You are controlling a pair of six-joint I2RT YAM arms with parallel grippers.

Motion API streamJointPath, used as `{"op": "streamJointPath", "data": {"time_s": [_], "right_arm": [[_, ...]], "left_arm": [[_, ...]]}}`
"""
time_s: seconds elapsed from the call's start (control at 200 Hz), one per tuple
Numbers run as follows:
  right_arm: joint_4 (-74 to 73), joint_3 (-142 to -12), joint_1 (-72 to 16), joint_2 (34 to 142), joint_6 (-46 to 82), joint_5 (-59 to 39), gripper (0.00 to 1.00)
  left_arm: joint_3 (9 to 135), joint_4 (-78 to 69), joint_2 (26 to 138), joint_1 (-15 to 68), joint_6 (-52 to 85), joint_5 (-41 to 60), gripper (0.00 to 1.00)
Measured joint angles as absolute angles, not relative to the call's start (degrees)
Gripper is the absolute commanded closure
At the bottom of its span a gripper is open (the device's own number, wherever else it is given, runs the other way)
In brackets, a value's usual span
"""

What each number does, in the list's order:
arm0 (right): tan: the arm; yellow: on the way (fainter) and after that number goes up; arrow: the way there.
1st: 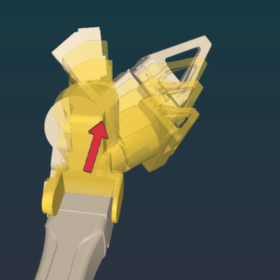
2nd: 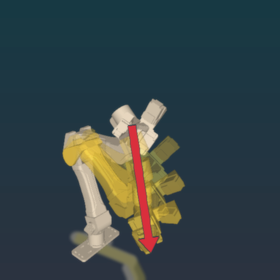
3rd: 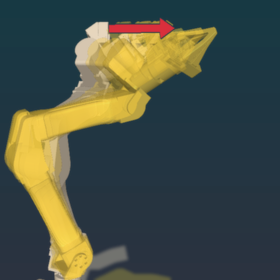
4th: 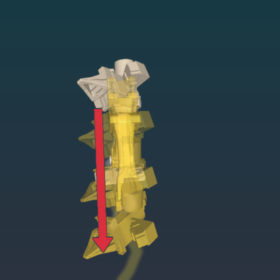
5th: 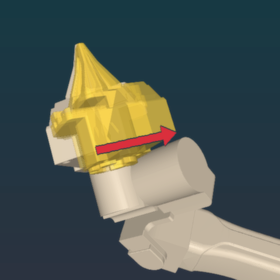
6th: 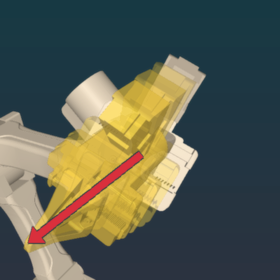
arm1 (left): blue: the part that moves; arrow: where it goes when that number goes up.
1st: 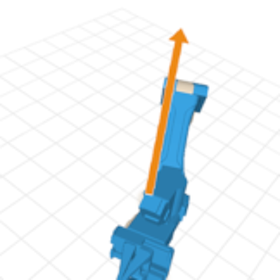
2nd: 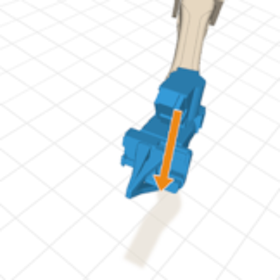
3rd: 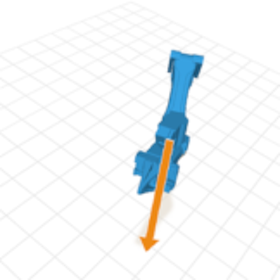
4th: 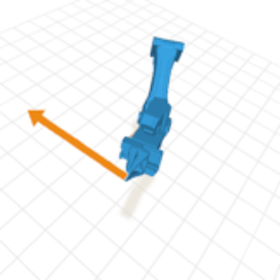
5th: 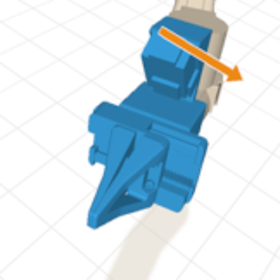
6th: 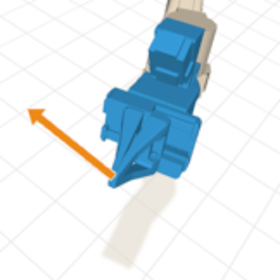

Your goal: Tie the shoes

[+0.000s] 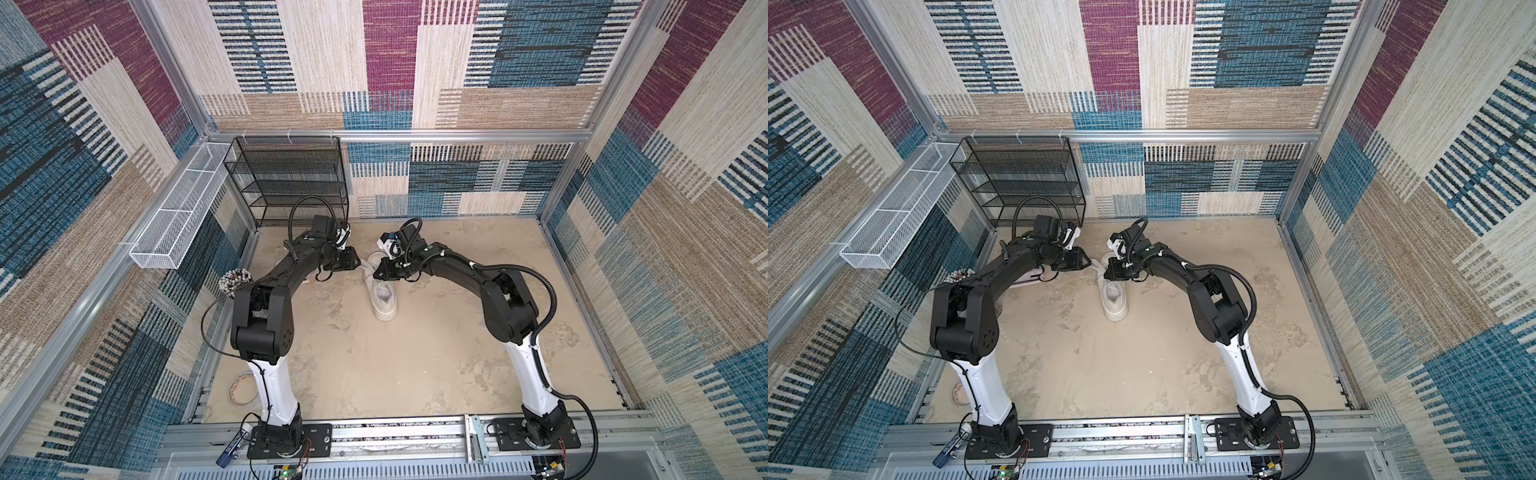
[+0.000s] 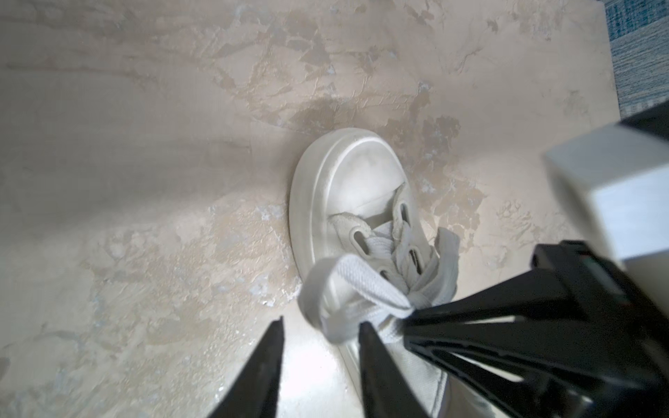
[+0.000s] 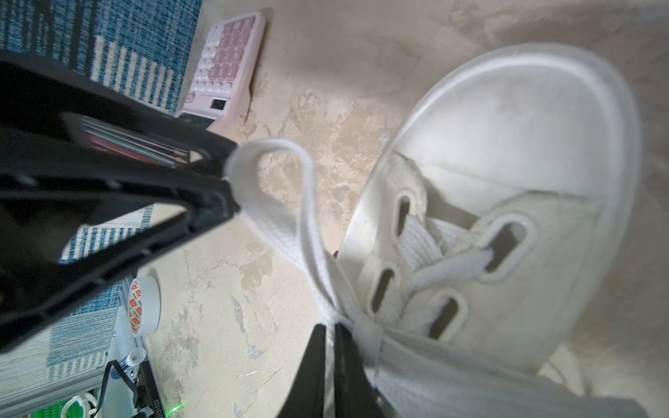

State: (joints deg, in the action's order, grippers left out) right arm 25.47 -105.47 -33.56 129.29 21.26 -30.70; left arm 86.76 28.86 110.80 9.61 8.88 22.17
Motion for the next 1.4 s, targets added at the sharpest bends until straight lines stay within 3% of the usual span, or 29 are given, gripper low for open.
{"op": "streamJointPath", "data": {"time_s": [0.095, 0.326, 0.666, 0.946, 1.287, 1.397], "right_arm": [[23.57, -103.81, -32.29, 125.93, 23.03, -32.8, 0.73], [22.39, -104.51, -30.35, 123.94, 23.92, -33.41, 0.75], [20.73, -99.0, -28.88, 124.09, 25.65, -33.98, 0.8], [19.55, -99.31, -28.8, 129.14, 25.69, -34.76, 0.8], [20.49, -98.43, -27.94, 124.38, 25.39, -32.69, 0.68], [20.45, -97.58, -26.94, 122.87, 25.21, -32.29, 0.64]], "left_arm": [[83.4, 27.64, 108.6, 8.58, 9.3, 23.38, 0.52], [81.38, 24.34, 104.2, 6.48, 11.79, 25.93, 0.53], [86.08, 23.35, 109.08, 13.69, 13.96, 31.92, 0.57], [88.71, 26.72, 115.33, 13.52, 13.28, 28.36, 0.57], [86.89, 30.83, 114.69, 11.68, 12.19, 28.01, 0.58], [86.0, 30.65, 112.73, 11.51, 11.97, 27.35, 0.52]]}}
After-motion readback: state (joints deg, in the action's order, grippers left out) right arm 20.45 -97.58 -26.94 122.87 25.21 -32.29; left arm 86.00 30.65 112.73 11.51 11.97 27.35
